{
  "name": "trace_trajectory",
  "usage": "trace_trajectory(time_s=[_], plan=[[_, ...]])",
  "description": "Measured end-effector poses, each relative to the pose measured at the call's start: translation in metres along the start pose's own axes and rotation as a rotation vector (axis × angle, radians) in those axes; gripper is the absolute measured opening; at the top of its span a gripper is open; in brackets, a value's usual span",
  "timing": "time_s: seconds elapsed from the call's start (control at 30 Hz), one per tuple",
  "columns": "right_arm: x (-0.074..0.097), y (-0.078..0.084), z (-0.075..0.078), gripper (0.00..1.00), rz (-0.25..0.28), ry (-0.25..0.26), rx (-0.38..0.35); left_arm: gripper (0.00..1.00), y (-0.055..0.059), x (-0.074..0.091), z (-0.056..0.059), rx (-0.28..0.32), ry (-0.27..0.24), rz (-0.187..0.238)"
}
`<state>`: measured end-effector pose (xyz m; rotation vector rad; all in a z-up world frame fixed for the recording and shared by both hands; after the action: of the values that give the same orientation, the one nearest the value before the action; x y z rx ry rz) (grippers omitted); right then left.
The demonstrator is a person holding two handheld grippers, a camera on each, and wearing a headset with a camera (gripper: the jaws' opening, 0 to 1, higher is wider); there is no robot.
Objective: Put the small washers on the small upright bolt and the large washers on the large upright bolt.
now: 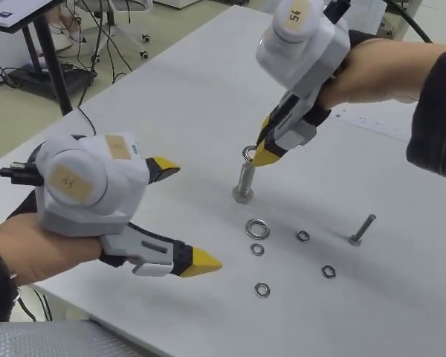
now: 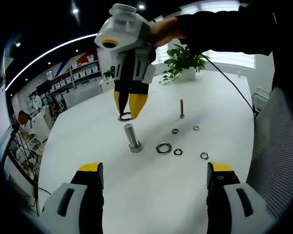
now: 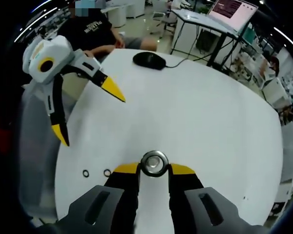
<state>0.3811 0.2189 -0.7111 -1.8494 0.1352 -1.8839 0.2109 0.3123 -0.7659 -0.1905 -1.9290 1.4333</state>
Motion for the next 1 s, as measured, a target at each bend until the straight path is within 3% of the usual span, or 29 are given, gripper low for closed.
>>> trace_trajectory(time_s=[1.0], plan=[[-0.028,0.007,0.001,0.23,-0.036,-0.028,-0.007,0.86,0.002,-0.002,0.000,0.002,0.005,-0.017]])
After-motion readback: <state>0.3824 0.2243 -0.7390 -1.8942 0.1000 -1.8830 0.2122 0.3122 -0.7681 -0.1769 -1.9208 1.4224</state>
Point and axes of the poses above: the centre of the closed fingertips' face, and the gripper's own axes: x roughly backward along the fingers, z roughly to its right, y roughly out of its underside, the point moved 9 cm from there along x, roughly backward along the fingers, and after that the axes turned 2 degrees about z, right-handed, at the moved point
